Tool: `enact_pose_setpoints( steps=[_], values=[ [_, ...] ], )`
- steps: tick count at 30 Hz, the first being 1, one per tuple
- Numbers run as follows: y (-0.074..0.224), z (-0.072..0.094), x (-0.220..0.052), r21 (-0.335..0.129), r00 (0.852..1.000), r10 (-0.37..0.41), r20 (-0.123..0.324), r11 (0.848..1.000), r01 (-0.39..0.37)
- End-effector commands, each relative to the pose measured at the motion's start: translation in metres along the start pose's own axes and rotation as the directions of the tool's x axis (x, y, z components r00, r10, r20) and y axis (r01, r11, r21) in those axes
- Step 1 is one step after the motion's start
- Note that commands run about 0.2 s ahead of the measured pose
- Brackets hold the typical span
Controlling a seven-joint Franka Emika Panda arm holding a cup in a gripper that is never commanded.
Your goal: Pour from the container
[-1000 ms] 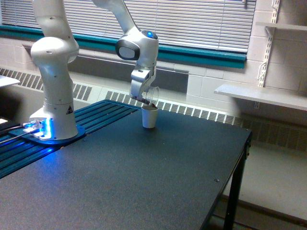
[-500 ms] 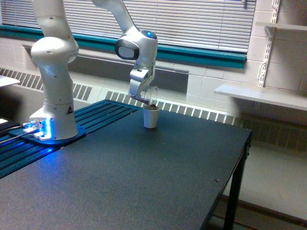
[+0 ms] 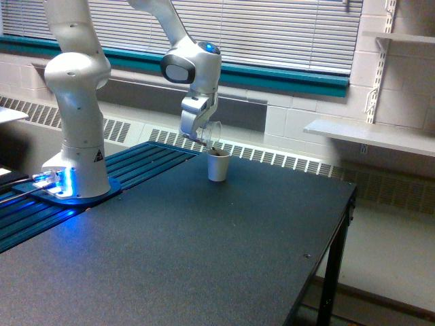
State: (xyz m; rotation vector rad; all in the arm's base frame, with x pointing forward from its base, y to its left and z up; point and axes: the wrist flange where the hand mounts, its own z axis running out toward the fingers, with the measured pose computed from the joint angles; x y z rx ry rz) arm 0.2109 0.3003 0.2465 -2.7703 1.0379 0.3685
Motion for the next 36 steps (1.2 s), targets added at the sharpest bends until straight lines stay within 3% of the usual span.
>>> enact_pose_setpoints(
  steps=[1, 36],
  values=[
    [0.0018, -0.0001, -0.0028, 0.002, 1.000, 0.016, 0.001, 1.000, -0.016],
    [0.0067, -0.0062, 0.0066, 0.004, 0.999, 0.034, 0.026, 0.999, -0.034]
  ],
)
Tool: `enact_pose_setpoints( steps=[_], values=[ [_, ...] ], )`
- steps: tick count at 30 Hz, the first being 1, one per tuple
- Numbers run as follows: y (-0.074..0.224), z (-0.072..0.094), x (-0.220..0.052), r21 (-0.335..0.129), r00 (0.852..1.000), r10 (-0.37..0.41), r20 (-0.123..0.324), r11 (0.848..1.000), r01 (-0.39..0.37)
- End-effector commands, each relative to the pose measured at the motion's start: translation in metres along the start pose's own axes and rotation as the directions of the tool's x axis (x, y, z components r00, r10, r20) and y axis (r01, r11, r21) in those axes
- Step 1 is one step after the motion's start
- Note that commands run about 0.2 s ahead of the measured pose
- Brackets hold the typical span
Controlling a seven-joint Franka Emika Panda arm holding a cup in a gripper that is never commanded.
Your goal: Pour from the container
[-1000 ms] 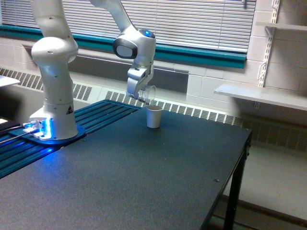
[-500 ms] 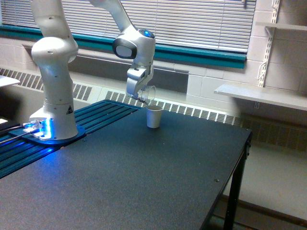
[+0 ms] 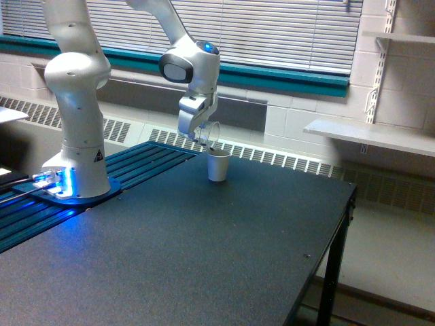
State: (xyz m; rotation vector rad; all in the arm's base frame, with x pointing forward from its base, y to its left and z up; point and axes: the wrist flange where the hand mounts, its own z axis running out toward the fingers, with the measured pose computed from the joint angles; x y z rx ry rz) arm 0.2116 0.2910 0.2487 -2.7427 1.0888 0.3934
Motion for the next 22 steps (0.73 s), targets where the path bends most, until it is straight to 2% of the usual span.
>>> enact_pose_setpoints(
  steps=[1, 14, 22],
  values=[
    [0.0005, -0.0017, 0.0008, -0.001, 1.000, -0.006, 0.010, 1.000, 0.006],
    [-0.0013, -0.0024, 0.0000, 0.002, 1.000, -0.013, 0.013, 1.000, 0.013],
    [-0.0039, -0.0045, 0.0022, 0.013, 1.000, -0.013, -0.009, 1.000, 0.013]
  ],
)
